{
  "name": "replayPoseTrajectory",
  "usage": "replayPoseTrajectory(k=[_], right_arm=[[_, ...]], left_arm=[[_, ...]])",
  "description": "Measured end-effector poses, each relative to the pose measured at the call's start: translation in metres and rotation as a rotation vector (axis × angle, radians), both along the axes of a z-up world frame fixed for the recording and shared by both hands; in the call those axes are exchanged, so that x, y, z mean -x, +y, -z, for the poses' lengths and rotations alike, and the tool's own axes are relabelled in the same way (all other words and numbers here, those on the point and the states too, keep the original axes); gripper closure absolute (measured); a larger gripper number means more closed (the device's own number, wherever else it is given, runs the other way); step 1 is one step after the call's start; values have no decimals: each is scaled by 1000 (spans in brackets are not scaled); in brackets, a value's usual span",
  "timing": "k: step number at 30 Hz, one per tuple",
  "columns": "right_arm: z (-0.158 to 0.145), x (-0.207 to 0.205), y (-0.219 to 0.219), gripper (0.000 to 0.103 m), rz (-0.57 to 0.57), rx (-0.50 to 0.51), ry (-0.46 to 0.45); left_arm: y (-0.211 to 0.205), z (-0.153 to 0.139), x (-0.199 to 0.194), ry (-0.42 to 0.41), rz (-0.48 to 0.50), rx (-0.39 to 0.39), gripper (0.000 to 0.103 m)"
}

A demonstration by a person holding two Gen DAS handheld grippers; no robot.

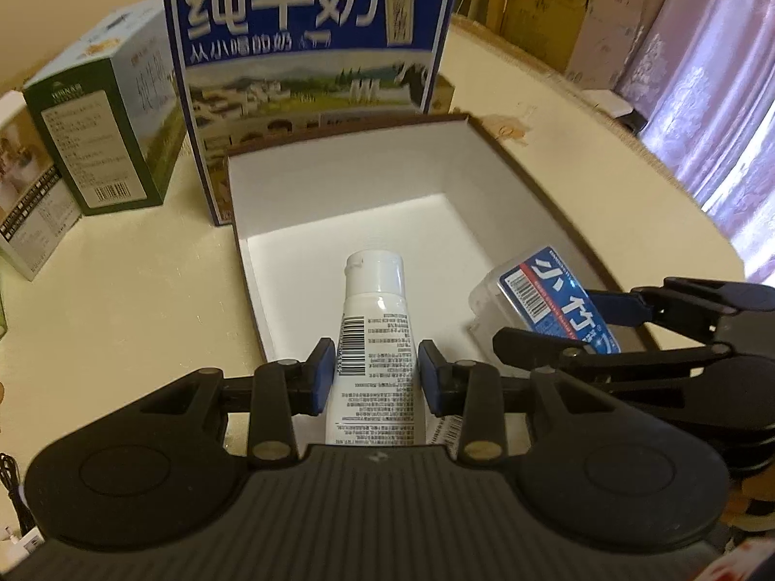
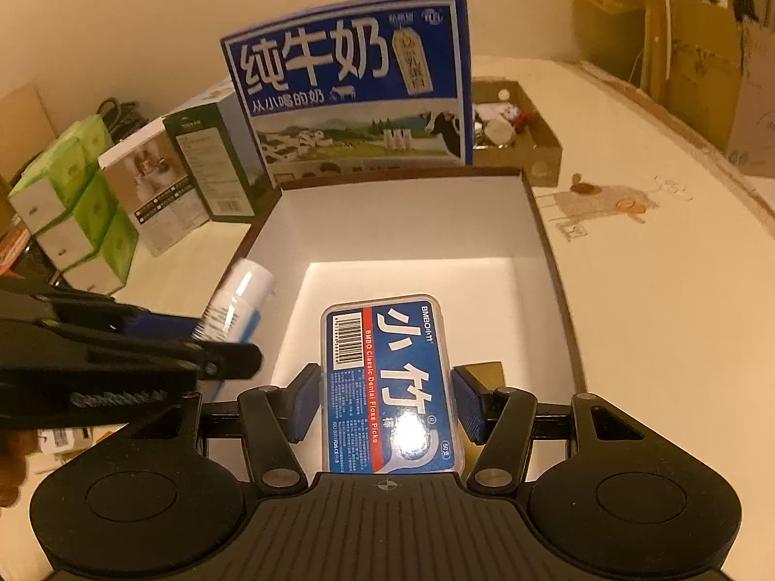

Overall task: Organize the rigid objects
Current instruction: 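Lower both items into the brown box and open both tools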

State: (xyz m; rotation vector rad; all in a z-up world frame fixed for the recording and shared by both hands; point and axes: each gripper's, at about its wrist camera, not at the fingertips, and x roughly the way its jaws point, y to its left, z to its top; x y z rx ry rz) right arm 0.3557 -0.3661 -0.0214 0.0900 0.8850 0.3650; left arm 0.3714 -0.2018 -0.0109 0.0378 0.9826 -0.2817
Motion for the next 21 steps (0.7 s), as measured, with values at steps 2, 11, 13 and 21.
replayPoseTrajectory(k=[2,11,13,21], right_arm=[[5,-6,2,49,-7,15,5],[25,-24,5,49,-25,8,30],[27,-26,5,49,-12,-1,29],[30,-26,3,48,18,5,27]], left_arm=[[1,7,-5,11,-5,-8,71],[3,28,-23,39,-9,-36,71],[4,28,-24,25,-12,-32,71],[9,25,-21,10,0,-25,58]])
